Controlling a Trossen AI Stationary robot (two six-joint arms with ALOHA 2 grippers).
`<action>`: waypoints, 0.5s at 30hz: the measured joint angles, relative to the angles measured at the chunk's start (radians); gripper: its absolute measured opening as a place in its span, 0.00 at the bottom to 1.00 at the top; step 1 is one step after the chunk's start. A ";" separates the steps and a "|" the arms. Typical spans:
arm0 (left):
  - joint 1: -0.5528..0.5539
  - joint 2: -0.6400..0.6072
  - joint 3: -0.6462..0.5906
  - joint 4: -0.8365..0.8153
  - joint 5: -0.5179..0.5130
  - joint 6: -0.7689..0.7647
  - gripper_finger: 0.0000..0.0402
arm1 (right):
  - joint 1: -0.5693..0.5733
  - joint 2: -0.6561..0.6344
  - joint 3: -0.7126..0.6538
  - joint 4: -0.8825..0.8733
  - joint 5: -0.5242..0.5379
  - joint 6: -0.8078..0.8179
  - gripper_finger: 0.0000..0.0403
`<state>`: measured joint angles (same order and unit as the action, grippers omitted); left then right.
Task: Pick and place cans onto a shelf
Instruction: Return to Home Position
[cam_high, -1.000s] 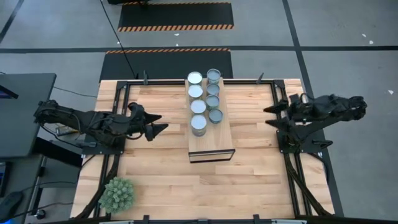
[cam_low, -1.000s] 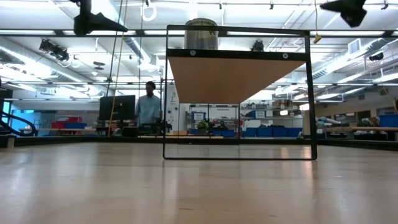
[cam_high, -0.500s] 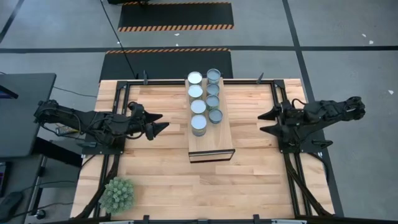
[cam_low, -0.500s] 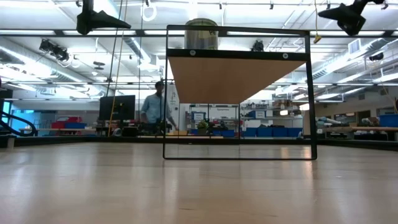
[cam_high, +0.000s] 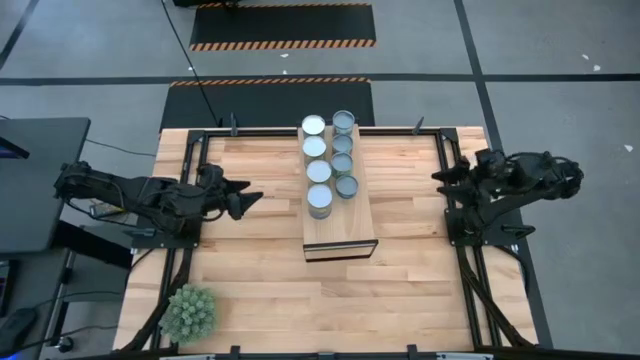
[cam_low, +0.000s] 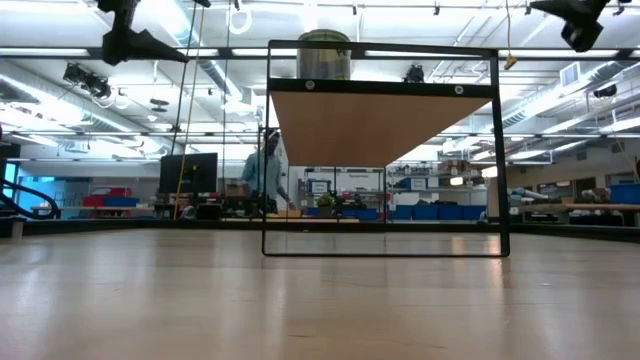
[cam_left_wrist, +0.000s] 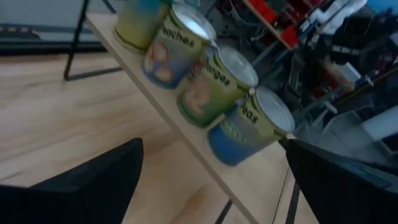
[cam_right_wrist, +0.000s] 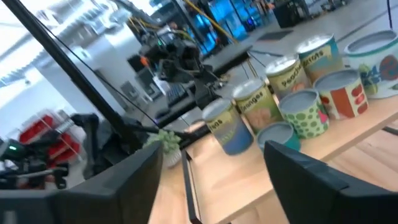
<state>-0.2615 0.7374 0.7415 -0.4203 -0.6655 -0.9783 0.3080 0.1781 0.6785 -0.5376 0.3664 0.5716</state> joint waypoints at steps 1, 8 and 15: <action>0.000 -0.012 -0.005 0.002 -0.013 0.003 1.00 | 0.000 -0.019 0.000 -0.004 0.000 0.000 0.70; 0.001 -0.083 -0.148 0.132 -0.069 0.009 1.00 | 0.000 -0.126 0.000 -0.009 0.009 -0.028 0.51; 0.000 -0.144 -0.317 0.351 -0.077 -0.013 1.00 | 0.000 -0.173 -0.001 -0.081 0.060 -0.016 0.43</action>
<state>-0.2611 0.5931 0.4241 -0.0694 -0.7425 -0.9916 0.3077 0.0048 0.6778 -0.6189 0.4259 0.5554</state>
